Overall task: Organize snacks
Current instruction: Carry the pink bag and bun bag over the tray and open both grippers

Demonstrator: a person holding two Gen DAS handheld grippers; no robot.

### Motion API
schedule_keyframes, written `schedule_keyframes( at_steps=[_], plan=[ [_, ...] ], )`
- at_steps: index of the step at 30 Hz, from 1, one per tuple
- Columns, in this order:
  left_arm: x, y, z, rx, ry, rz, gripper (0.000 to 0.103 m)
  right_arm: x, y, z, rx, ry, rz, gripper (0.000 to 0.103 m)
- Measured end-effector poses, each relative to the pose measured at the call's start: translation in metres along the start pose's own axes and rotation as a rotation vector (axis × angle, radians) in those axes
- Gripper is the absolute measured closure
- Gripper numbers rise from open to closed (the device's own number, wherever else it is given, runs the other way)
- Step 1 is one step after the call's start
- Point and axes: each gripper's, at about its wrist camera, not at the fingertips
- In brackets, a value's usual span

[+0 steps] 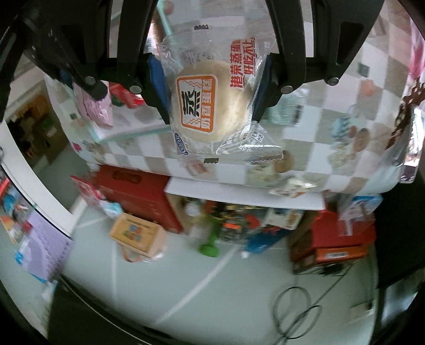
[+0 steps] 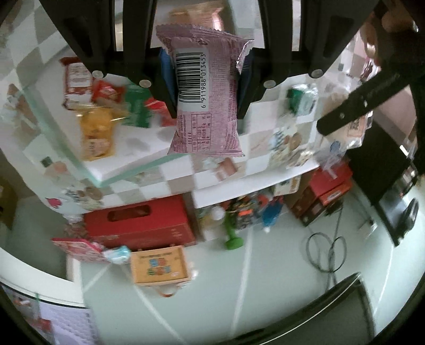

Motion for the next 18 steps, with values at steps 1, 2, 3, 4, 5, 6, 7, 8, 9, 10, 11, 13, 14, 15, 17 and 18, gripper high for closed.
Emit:
schedule_keyframes(
  at_steps=[1,2,3,4,5,6,7,8,9,10,11,13,14,15,17,18],
  plan=[
    [-0.002,-0.005,-0.001,-0.009,0.003,-0.007,0.045,0.001,-0.006,0.001,-0.009,-0.002,-0.011,0.059],
    [-0.004,-0.011,-0.003,-0.022,0.008,-0.02,0.045,0.001,-0.014,0.003,-0.019,-0.005,-0.024,0.059],
    [-0.007,-0.018,-0.005,-0.035,0.015,-0.034,0.045,0.001,-0.021,0.005,-0.028,-0.008,-0.038,0.059],
    [-0.01,-0.025,-0.007,-0.044,0.022,-0.049,0.045,0.001,-0.03,0.008,-0.042,-0.013,-0.057,0.059],
    [-0.012,-0.03,-0.009,-0.051,0.028,-0.062,0.045,0.001,-0.038,0.01,-0.053,-0.016,-0.072,0.059],
    [-0.015,-0.036,-0.011,-0.058,0.036,-0.076,0.045,0.001,-0.045,0.012,-0.064,-0.02,-0.087,0.059],
    [-0.018,-0.041,-0.012,-0.064,0.044,-0.089,0.045,0.001,-0.055,0.014,-0.08,-0.022,-0.108,0.059],
    [-0.022,-0.048,-0.015,-0.076,0.056,-0.105,0.045,0.001,-0.062,0.016,-0.09,-0.025,-0.122,0.059],
    [-0.024,-0.052,-0.017,-0.081,0.063,-0.113,0.045,0.001,-0.067,0.017,-0.097,-0.026,-0.134,0.059],
    [-0.028,-0.057,-0.02,-0.088,0.074,-0.124,0.045,0.001,-0.075,0.019,-0.106,-0.028,-0.152,0.059],
    [-0.03,-0.06,-0.022,-0.092,0.081,-0.132,0.045,0.0,-0.081,0.021,-0.114,-0.03,-0.165,0.059],
    [-0.036,-0.067,-0.026,-0.1,0.096,-0.148,0.045,-0.001,-0.093,0.024,-0.132,-0.033,-0.194,0.059],
    [-0.038,-0.069,-0.029,-0.103,0.102,-0.154,0.045,-0.001,-0.098,0.026,-0.139,-0.034,-0.205,0.059],
    [-0.04,-0.071,-0.032,-0.102,0.108,-0.157,0.045,-0.002,-0.102,0.027,-0.145,-0.034,-0.216,0.059],
    [-0.043,-0.069,-0.037,-0.085,0.115,-0.154,0.045,-0.005,-0.108,0.027,-0.151,-0.028,-0.235,0.059],
    [-0.043,-0.067,-0.041,-0.074,0.117,-0.149,0.045,-0.006,-0.11,0.025,-0.15,-0.02,-0.242,0.059]
  ],
)
Point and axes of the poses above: each gripper's, at about its wrist camera, not at the fingertips, and z roughly against the way its jaws point, y to its left, x to its top, and after that the axes turned 9 degrees about z, right-handed
